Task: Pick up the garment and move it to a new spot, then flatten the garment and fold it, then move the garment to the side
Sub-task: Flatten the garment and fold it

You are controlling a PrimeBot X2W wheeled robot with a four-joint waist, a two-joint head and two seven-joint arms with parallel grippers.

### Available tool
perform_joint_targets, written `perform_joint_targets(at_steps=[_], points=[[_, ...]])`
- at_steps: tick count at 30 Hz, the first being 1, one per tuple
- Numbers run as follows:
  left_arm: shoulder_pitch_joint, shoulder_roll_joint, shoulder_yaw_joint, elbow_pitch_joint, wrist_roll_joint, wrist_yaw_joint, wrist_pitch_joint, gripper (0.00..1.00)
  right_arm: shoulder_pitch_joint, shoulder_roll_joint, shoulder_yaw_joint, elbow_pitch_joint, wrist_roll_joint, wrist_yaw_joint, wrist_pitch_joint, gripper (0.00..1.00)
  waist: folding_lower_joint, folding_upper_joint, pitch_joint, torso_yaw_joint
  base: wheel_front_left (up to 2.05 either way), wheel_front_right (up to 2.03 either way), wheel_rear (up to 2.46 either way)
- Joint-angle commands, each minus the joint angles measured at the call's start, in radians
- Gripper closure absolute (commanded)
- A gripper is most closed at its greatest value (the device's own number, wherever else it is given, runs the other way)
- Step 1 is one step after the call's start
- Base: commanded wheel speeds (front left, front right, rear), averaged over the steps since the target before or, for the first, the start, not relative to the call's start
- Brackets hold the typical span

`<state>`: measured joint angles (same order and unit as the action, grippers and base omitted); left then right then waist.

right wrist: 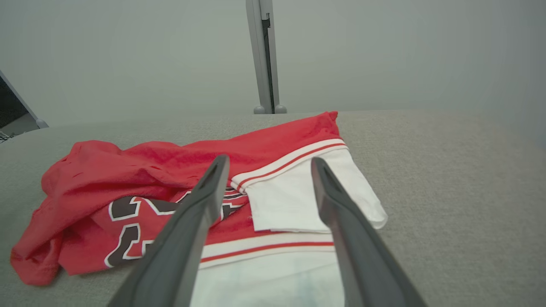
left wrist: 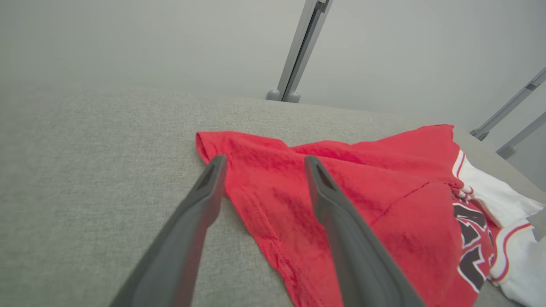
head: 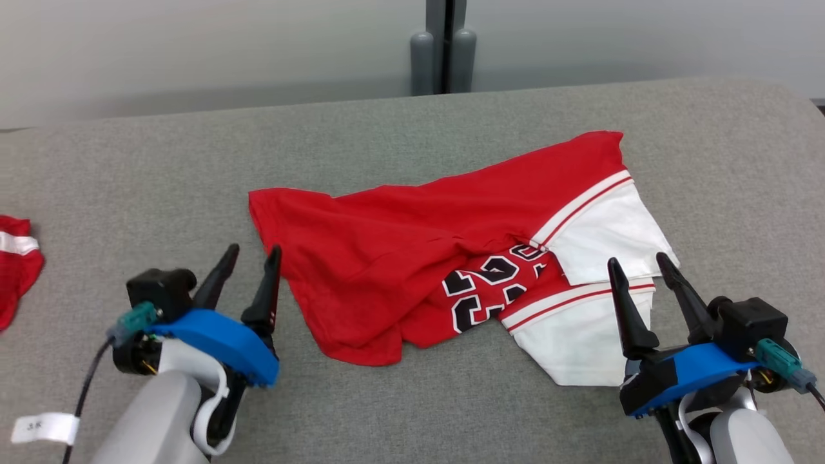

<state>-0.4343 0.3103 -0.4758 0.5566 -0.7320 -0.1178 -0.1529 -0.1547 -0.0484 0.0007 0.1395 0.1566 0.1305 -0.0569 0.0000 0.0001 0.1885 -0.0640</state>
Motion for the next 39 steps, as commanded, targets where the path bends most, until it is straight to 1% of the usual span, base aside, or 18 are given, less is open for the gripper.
perform_joint_targets(at_steps=[1,3,6,10,13,17,20,26,28,29,30,31,35,39], points=[[0.021,-0.003,-0.01,-0.014,0.011,0.007,-0.015,0.0,0.011,-0.004,-0.004,-0.012,-0.005,0.001,0.003,0.0,0.0,-0.0001,-0.004,0.008,0.0,0.0,0.0],[0.051,-0.001,-0.034,-0.038,0.041,0.017,-0.032,0.0,0.021,-0.004,-0.006,-0.024,-0.01,0.001,0.011,0.0,0.0,-0.0001,-0.01,0.02,0.0,0.0,0.0],[0.083,0.0,-0.076,-0.067,0.08,0.027,-0.03,0.0,0.03,-0.004,-0.003,-0.044,-0.017,0.001,0.024,0.0,0.0,-0.0001,-0.014,0.031,0.0,0.0,0.0],[0.105,-0.012,-0.126,-0.091,0.109,0.038,0.007,0.0,0.04,-0.004,0.005,-0.06,-0.028,0.001,0.022,0.0,0.0,-0.0001,-0.014,0.035,0.0,0.0,0.0],[0.119,-0.022,-0.138,-0.092,0.101,0.05,0.036,0.0,0.043,-0.003,0.019,-0.061,-0.033,0.001,0.023,0.0,0.0,-0.0001,-0.013,0.033,0.0,0.0,0.0],[0.108,-0.036,-0.14,-0.054,0.099,0.09,0.083,0.0,0.05,-0.004,0.032,-0.064,-0.025,0.001,0.025,0.0,0.0,-0.0001,-0.007,0.028,0.0,0.0,0.0],[0.071,-0.046,-0.137,-0.014,0.107,0.132,0.119,0.0,0.047,-0.004,0.039,-0.066,-0.021,0.001,0.024,0.0,0.0,-0.0001,0.003,0.023,0.0,0.0,0.0],[0.008,-0.063,-0.143,0.069,0.105,0.153,0.175,0.0,0.02,-0.003,0.062,-0.063,-0.015,0.001,0.021,0.0,0.0,-0.0001,0.027,0.003,0.0,0.0,0.0],[-0.007,-0.067,-0.152,0.106,0.109,0.162,0.209,0.0,0.014,-0.004,0.067,-0.06,-0.014,0.001,0.02,0.0,0.0,-0.0001,0.033,-0.004,0.0,0.0,0.0],[-0.013,-0.069,-0.16,0.12,0.11,0.158,0.222,0.1,0.013,-0.004,0.069,-0.06,-0.014,0.001,0.018,0.0,0.0,-0.0001,0.035,-0.007,0.0,0.0,0.0],[-0.018,-0.069,-0.164,0.128,0.11,0.155,0.228,0.8,0.012,-0.004,0.07,-0.06,-0.013,0.001,0.017,0.0,0.0,-0.0001,0.038,-0.01,0.0,0.0,0.0],[-0.022,-0.072,-0.17,0.137,0.11,0.148,0.235,1.0,0.011,-0.004,0.071,-0.061,-0.014,0.001,0.015,0.0,0.0,-0.0001,0.04,-0.012,0.0,0.0,0.0],[-0.029,-0.075,-0.169,0.157,0.099,0.137,0.229,1.0,0.01,-0.004,0.073,-0.059,-0.031,0.001,0.01,0.0,0.0,-0.0001,0.044,-0.014,0.0,0.0,0.0],[-0.04,-0.065,-0.137,0.132,0.081,0.128,0.182,1.0,0.014,-0.004,0.066,-0.059,-0.044,0.001,0.006,0.0,0.0,-0.0001,0.041,-0.005,0.0,0.0,0.0]])
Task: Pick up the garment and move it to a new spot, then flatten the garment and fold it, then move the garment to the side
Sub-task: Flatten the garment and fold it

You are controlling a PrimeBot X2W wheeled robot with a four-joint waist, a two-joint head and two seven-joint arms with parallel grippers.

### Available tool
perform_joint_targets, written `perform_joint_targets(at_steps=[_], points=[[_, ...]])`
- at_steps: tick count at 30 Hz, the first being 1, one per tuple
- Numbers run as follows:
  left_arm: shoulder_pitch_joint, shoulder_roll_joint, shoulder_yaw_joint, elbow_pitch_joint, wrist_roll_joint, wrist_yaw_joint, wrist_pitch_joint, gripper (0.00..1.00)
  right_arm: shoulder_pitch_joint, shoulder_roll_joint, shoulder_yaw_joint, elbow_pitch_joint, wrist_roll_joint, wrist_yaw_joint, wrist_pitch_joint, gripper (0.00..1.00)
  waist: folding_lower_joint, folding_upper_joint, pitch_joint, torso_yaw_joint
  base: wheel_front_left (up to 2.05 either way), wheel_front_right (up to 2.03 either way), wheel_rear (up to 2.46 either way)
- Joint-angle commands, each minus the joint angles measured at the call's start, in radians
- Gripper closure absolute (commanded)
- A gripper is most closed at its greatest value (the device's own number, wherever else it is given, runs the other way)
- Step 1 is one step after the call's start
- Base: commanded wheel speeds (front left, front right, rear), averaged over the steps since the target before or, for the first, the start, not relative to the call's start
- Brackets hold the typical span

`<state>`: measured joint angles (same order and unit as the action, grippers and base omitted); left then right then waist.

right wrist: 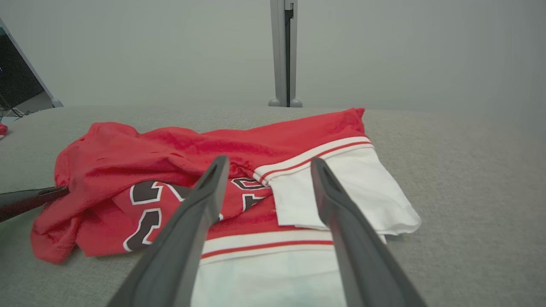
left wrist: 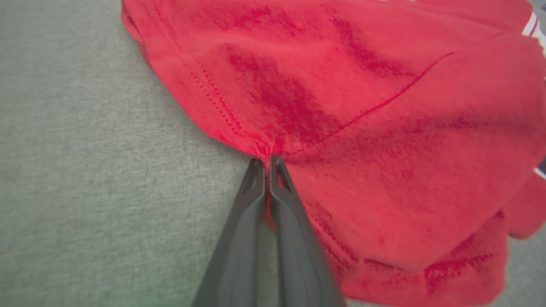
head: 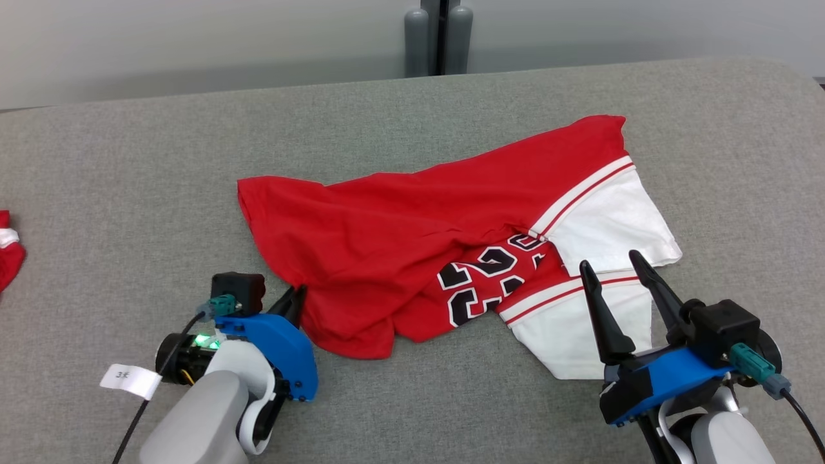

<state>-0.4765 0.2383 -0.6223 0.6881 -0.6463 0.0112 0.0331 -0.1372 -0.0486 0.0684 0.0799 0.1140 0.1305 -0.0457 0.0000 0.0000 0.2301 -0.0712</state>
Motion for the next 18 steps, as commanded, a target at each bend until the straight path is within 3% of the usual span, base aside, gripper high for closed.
perform_joint_targets(at_steps=[1,6,12,18], points=[[-0.003,0.013,0.021,-0.014,-0.013,-0.004,-0.015,1.0,-0.002,-0.003,-0.005,0.0,-0.007,0.001,-0.005,0.0,0.0,0.0,-0.003,0.005,0.0,0.0,0.0],[-0.056,0.066,0.066,-0.134,-0.049,-0.029,-0.006,1.0,0.006,-0.003,-0.025,-0.016,-0.021,0.001,0.003,0.0,0.0,0.0,-0.002,0.019,0.0,0.0,0.0],[-0.152,0.152,0.133,-0.316,-0.113,-0.053,0.104,1.0,-0.011,-0.003,-0.032,-0.043,-0.014,0.001,0.0,0.0,0.0,0.0,0.031,0.01,0.0,0.0,0.0],[-0.309,0.285,0.198,-0.45,-0.099,-0.011,0.241,1.0,-0.057,-0.004,-0.006,-0.049,0.019,0.001,-0.024,0.0,0.0,0.0,0.119,-0.054,0.0,0.0,0.0]])
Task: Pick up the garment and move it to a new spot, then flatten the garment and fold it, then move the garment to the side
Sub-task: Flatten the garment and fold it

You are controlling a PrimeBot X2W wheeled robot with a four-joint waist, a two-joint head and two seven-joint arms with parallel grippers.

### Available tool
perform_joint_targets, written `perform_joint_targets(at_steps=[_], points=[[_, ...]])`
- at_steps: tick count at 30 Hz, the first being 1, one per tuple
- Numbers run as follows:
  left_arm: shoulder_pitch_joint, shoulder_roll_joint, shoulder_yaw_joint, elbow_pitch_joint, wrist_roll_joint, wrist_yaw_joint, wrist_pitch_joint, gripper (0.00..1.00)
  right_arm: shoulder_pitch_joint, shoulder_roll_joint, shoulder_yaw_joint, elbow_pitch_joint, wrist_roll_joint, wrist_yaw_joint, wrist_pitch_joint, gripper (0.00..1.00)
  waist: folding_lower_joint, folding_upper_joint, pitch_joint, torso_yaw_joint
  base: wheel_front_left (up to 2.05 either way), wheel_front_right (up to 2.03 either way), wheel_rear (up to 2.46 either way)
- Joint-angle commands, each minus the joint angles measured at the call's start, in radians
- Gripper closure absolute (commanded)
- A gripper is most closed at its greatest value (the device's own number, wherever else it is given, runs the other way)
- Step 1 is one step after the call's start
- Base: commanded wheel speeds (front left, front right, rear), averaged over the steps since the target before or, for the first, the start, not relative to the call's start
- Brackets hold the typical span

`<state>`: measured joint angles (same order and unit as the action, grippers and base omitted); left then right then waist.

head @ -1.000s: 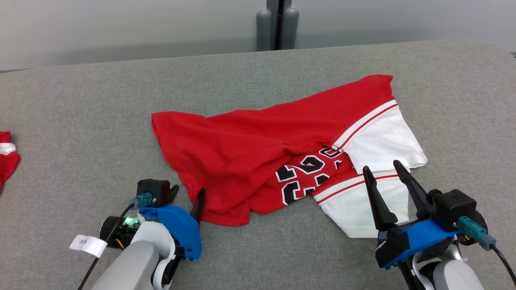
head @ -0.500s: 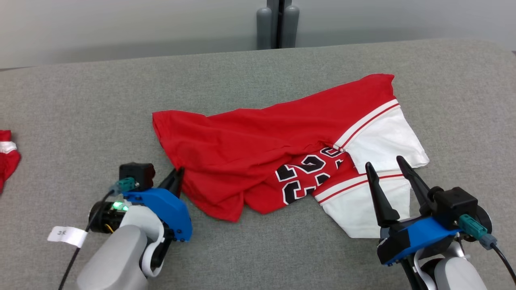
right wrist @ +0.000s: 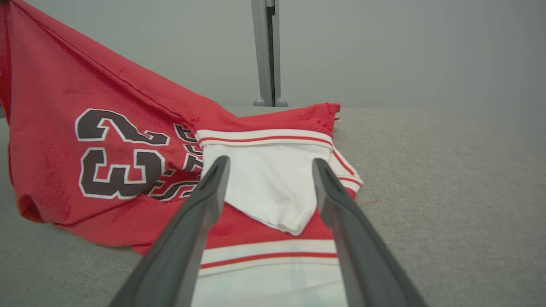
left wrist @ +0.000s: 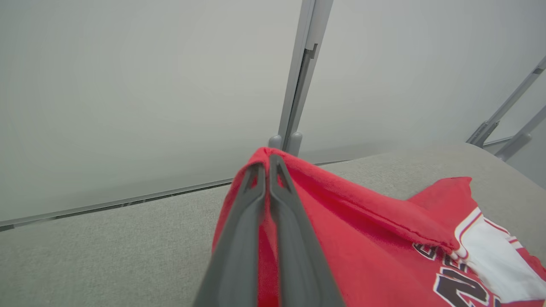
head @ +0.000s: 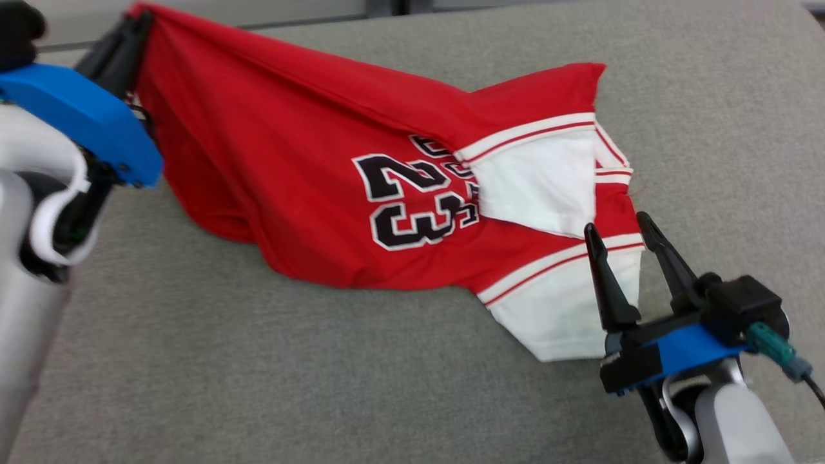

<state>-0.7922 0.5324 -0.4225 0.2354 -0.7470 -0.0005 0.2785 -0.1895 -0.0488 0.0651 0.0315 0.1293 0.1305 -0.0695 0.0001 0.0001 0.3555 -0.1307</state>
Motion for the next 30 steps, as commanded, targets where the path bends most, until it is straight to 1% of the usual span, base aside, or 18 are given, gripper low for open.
perform_joint_targets(at_steps=[1,5,10,13,16,17,18,23,27,30], points=[[-0.019,0.008,0.013,-0.002,0.004,0.007,0.006,1.0,-0.017,-0.003,0.008,0.002,0.008,0.001,-0.007,0.0,-0.0001,-0.0001,0.014,-0.011,0.0,0.0,0.0],[-0.105,0.079,0.043,0.017,0.031,0.019,0.038,1.0,-0.059,-0.003,0.045,0.022,0.035,0.001,-0.038,0.0,-0.0001,-0.0001,0.088,-0.083,0.0,0.0,0.0],[-0.21,0.154,0.067,0.049,0.104,0.036,0.005,1.0,-0.101,-0.003,0.076,0.057,0.067,0.001,-0.087,0.0,-0.0001,-0.0001,0.165,-0.154,0.0,0.0,0.0],[-0.256,0.181,0.071,0.074,0.143,0.036,-0.027,1.0,-0.121,-0.003,0.097,0.082,0.085,0.001,-0.113,0.0,-0.0001,-0.0001,0.198,-0.186,0.0,0.0,0.0],[-0.273,0.182,0.076,0.114,0.151,0.045,-0.049,1.0,-0.14,-0.003,0.113,0.107,0.099,0.001,-0.13,0.0,-0.0001,-0.0001,0.214,-0.203,0.0,0.0,0.0],[-0.276,0.18,0.074,0.127,0.155,0.046,-0.058,0.38,-0.145,-0.003,0.115,0.115,0.103,0.001,-0.135,0.0,-0.0001,-0.0001,0.216,-0.205,0.0,0.0,0.0],[-0.274,0.171,0.074,0.14,0.151,0.045,-0.066,0.0,-0.151,-0.003,0.117,0.123,0.106,0.001,-0.137,0.0,-0.0001,-0.0001,0.217,-0.205,0.0,0.0,0.0],[-0.218,0.114,0.061,0.187,0.109,0.021,-0.095,0.0,-0.164,-0.003,0.104,0.149,0.104,0.001,-0.146,0.0,-0.0001,-0.0001,0.189,-0.175,0.0,0.0,0.0],[-0.156,0.06,0.054,0.195,0.061,-0.008,-0.123,0.0,-0.164,-0.003,0.086,0.156,0.078,0.001,-0.135,0.0,-0.0001,-0.0001,0.14,-0.137,0.0,0.0,0.0],[-0.084,0.016,0.056,0.189,0.022,-0.025,-0.172,0.0,-0.148,-0.003,0.066,0.157,0.059,0.001,-0.121,0.0,-0.0001,-0.0001,0.092,-0.105,0.0,0.0,0.0]])
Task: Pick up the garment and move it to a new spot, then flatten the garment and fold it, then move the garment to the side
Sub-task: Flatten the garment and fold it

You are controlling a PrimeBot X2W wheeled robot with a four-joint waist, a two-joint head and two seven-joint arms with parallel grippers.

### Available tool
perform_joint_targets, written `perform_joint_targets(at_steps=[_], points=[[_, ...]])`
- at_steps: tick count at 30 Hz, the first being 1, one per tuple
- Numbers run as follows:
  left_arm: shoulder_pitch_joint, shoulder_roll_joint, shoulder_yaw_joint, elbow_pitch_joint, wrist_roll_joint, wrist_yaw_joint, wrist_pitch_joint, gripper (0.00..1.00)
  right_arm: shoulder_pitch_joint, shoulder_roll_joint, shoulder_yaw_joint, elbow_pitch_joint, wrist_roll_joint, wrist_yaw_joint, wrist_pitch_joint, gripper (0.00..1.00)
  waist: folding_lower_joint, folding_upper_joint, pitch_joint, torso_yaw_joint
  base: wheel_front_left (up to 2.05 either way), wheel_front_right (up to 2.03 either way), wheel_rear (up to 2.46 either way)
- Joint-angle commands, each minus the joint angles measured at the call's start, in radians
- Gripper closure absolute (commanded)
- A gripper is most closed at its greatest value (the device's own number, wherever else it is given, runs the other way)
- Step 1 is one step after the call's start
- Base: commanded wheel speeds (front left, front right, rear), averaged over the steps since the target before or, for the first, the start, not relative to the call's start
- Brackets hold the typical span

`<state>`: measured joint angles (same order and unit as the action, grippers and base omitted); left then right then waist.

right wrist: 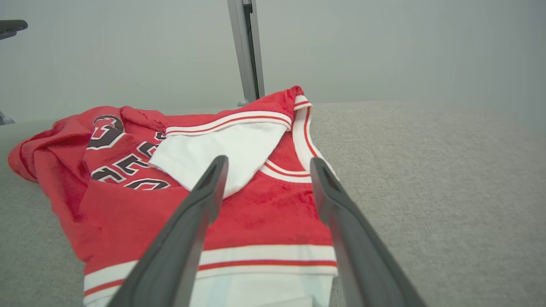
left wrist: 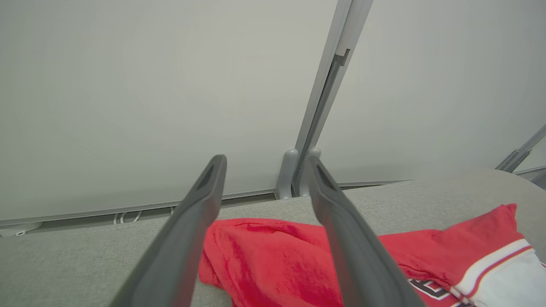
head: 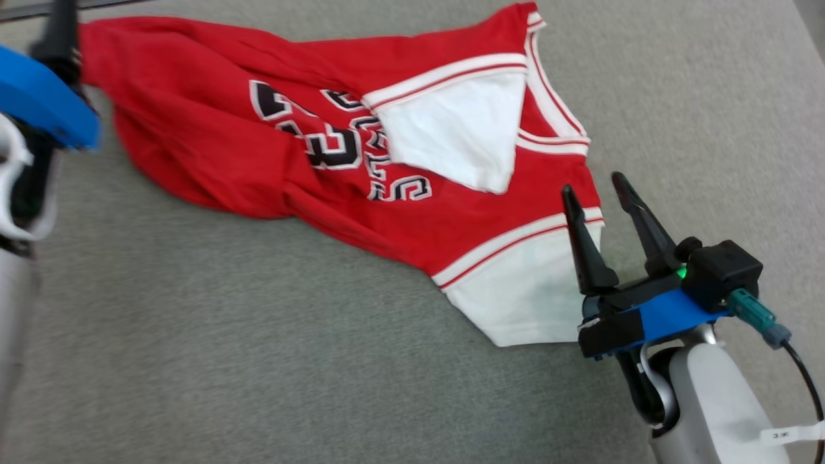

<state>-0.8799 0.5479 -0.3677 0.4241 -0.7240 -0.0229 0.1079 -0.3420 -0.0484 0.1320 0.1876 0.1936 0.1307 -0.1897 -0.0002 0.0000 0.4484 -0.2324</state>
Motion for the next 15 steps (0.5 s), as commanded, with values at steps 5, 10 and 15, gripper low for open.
perform_joint_targets(at_steps=[5,10,15], points=[[0.157,-0.072,-0.014,-0.02,-0.023,-0.009,-0.115,0.0,0.043,-0.004,-0.038,0.007,-0.03,0.0,0.047,0.0,0.0002,0.0,-0.098,0.05,0.0,0.0,0.0],[0.325,-0.13,-0.013,-0.037,-0.02,0.024,-0.26,0.0,0.097,-0.004,-0.079,-0.004,-0.045,0.0,0.106,0.0,0.0002,0.0,-0.189,0.093,0.0,0.0,0.0],[0.475,-0.173,-0.019,-0.069,0.009,0.069,-0.349,0.0,0.165,-0.004,-0.133,-0.034,-0.062,0.0,0.155,0.0,0.0002,0.0,-0.264,0.137,0.0,0.0,0.0]])
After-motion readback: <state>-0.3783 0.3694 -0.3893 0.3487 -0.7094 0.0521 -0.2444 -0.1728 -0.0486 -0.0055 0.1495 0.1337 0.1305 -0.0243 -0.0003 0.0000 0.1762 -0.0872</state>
